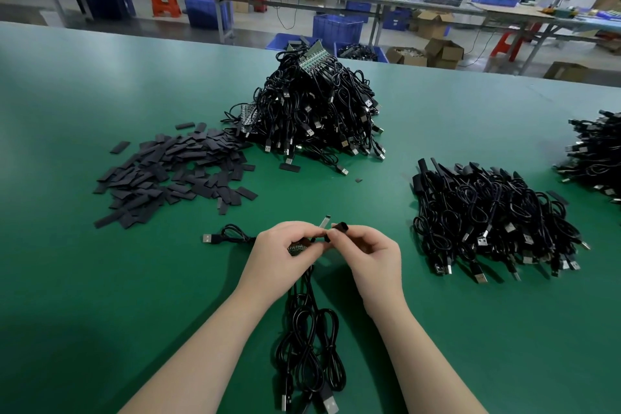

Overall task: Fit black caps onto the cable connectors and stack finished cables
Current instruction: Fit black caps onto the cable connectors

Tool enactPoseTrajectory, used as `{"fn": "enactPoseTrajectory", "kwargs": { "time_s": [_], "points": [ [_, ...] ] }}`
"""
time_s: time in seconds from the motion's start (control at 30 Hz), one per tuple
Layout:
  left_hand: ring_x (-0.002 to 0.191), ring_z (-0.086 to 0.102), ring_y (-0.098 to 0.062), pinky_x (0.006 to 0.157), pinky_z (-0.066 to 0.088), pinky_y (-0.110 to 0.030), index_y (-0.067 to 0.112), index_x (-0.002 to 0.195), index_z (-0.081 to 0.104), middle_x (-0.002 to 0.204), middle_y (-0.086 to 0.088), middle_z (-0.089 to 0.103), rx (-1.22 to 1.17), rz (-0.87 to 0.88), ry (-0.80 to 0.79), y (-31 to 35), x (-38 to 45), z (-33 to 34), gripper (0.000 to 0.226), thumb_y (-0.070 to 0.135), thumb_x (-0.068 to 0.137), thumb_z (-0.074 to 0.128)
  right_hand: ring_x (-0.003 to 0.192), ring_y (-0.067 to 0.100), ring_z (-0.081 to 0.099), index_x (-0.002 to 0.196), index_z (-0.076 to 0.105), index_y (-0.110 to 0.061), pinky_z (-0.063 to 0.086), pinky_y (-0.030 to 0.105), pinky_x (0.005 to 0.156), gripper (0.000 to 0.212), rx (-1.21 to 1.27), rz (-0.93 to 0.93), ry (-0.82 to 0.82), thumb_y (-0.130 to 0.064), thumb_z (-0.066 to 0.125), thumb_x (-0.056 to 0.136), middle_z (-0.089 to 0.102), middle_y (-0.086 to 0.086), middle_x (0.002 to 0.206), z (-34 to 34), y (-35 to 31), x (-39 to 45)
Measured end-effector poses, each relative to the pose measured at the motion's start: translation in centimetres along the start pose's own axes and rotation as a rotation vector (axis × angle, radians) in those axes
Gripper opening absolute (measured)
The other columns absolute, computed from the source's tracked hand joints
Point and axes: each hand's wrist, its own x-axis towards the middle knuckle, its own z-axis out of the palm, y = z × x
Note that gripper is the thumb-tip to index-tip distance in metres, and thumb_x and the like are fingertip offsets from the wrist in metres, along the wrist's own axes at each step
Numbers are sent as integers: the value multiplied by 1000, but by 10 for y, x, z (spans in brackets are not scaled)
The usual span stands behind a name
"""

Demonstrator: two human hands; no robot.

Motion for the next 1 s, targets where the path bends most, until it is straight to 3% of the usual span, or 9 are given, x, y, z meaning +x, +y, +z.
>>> {"fn": "enactPoseTrajectory", "kwargs": {
  "time_s": [0.1, 0.33, 0.6, 0.73, 0.83, 0.9, 1.0],
  "points": [
    [96, 63, 4, 82, 46, -8, 56, 87, 67, 98, 32, 66, 11, 5, -2, 0, 1, 1, 39, 19, 80, 78, 80, 12, 72, 73, 79, -22, 54, 18, 72, 22, 34, 23, -17, -1, 77, 81, 77, 4, 82, -2, -1, 1],
    [91, 64, 3, 79, 46, -8, 35, 85, 72, 94, 27, 67, 54, -17, 7, -7, 1, 1, 22, 14, 81, 75, 82, 6, 73, 78, 80, -31, 52, 13, 72, 25, -29, 18, -69, -7, 81, 78, 78, -4, 86, -1, -1, 0],
    [97, 62, 6, 82, 43, -5, 45, 94, 70, 101, 33, 65, 75, 17, 1, -4, 0, 0, 31, 15, 85, 71, 72, 3, 68, 72, 76, -32, 50, 12, 67, 24, -115, 9, 27, -11, 79, 82, 75, -7, 77, -1, 5, 2],
    [93, 64, 4, 79, 45, -6, 47, 92, 64, 95, 29, 67, 57, -15, 35, -4, 0, 2, 31, 16, 89, 68, 82, 16, 73, 72, 73, -21, 57, 24, 73, 16, 59, 66, 160, -13, 76, 86, 76, 3, 81, -3, 6, 4],
    [97, 62, 11, 84, 42, -3, 55, 106, 58, 94, 35, 66, 34, -63, 26, -2, 0, 3, 43, 18, 88, 70, 88, 23, 75, 76, 66, -13, 58, 24, 73, 14, 264, 129, 217, -9, 73, 87, 76, 6, 82, -4, 5, 7],
    [99, 61, 10, 87, 45, -7, 45, 113, 66, 97, 34, 65, 61, -35, 16, -4, 0, 3, 39, 16, 87, 72, 87, 23, 75, 78, 63, -9, 58, 24, 73, 13, 312, 145, 198, -9, 73, 87, 76, 7, 81, -3, 6, 7],
    [98, 62, 6, 86, 48, -11, 32, 107, 74, 100, 30, 66, 90, 13, 10, -4, -1, 3, 31, 12, 84, 75, 78, 20, 73, 77, 64, -8, 58, 25, 71, 14, 321, 153, 142, -12, 76, 83, 74, 8, 78, 2, 6, 4]
  ]
}}
